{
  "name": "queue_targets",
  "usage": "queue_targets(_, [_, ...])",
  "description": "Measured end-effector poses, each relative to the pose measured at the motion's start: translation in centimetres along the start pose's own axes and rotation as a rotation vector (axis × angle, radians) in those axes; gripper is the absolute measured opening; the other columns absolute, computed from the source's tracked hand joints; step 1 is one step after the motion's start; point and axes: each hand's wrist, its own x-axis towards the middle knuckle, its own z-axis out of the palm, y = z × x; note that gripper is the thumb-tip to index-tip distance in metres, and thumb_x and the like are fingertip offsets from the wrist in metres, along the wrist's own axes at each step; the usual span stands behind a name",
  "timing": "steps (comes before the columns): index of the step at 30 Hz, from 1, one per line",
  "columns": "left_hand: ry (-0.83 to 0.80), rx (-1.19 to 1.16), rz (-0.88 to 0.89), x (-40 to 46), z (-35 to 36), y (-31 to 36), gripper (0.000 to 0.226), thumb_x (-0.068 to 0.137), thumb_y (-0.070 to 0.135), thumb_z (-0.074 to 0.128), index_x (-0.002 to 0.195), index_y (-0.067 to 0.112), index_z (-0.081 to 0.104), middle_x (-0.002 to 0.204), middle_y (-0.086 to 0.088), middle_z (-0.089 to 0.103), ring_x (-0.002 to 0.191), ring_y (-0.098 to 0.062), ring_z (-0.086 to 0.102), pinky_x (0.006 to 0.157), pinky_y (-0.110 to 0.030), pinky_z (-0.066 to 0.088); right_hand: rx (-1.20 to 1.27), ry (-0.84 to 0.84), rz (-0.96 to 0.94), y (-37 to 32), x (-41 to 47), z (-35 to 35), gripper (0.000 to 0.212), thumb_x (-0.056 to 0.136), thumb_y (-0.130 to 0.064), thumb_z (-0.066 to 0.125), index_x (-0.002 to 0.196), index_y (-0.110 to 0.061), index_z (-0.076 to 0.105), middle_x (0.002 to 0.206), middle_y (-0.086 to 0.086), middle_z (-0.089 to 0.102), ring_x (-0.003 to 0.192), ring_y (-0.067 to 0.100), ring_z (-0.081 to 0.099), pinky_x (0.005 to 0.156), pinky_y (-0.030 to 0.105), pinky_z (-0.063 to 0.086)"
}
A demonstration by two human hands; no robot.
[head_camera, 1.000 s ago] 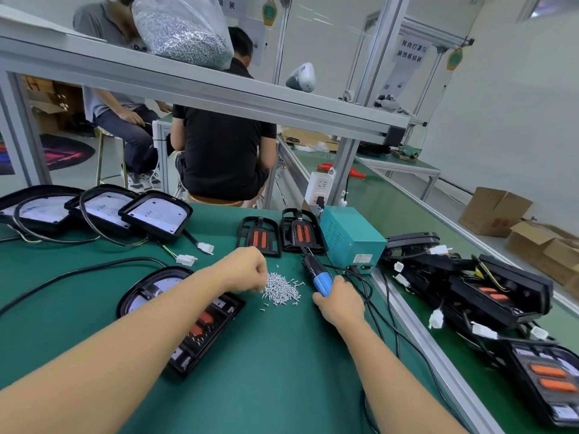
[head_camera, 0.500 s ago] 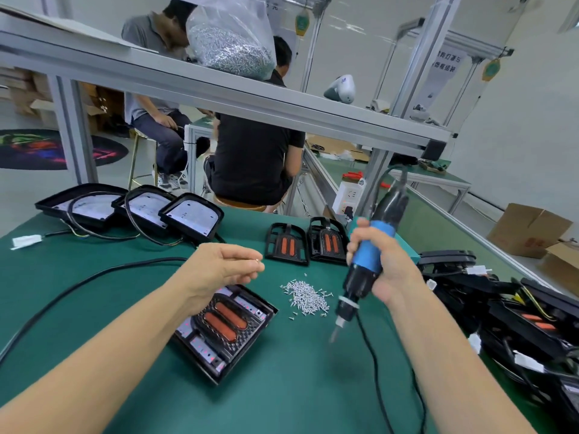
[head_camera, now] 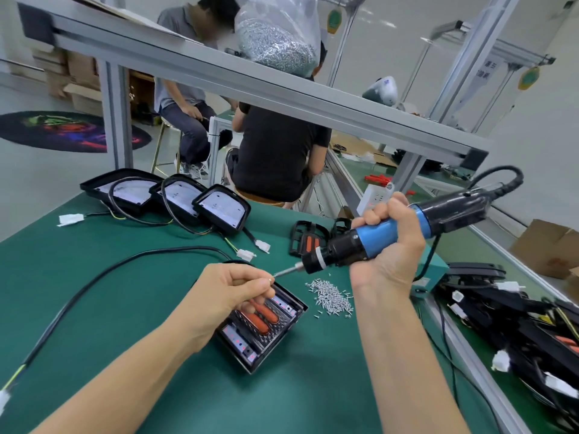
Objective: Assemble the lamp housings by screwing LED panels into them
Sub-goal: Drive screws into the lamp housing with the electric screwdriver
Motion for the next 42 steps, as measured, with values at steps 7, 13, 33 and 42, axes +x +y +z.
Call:
queue_targets(7, [0.022,-0.025,0.007,-0.3,-0.5,-0.4,0.018,0.084,0.002,0.066,0.076,0.014,0.077,0.076,-0.012,0.073,0.062,-0.013,0.063,0.053,-0.018,0.049,-0.019,0.001,0.012,0.8,-0.2,0.2,0.017,0.09,0.0,0.048,0.087,-0.017,0.053,0.061,-0.004,0.047,0.049,0.007,0.047,0.052,0.02,0.044])
queue_targets(13, [0.028,-0.044,0.008,-0.4,-0.3,-0.3,0.02,0.084,0.0,0.065,0.074,0.013,0.077,0.073,-0.012,0.072,0.06,-0.011,0.061,0.051,-0.018,0.048,-0.025,-0.026,0.007,1.1,-0.6,0.1,0.017,0.087,-0.001,0.051,0.086,-0.017,0.055,0.06,-0.005,0.049,0.049,0.007,0.047,0.052,0.02,0.045])
queue_targets(33, [0.116,0.234,0.161,-0.3,-0.3,-0.8,0.029,0.086,0.004,0.064,0.078,0.03,0.075,0.073,-0.003,0.073,0.063,-0.009,0.064,0.061,-0.017,0.052,-0.019,0.037,-0.068,2.0,-1.3,-0.8,0.018,0.084,0.0,0.052,0.09,-0.017,0.055,0.061,-0.004,0.05,0.05,0.008,0.048,0.054,0.021,0.046])
queue_targets(42, [0.106,0.131,0.167,-0.3,0.8,-0.3,0.028,0.087,-0.005,0.06,0.072,0.015,0.073,0.072,-0.021,0.066,0.049,-0.015,0.064,0.044,-0.02,0.05,-0.016,0.045,-0.118,1.8,-1.1,-0.6,0.024,0.068,-0.007,0.057,0.09,-0.017,0.055,0.057,-0.005,0.05,0.049,0.008,0.048,0.054,0.022,0.045])
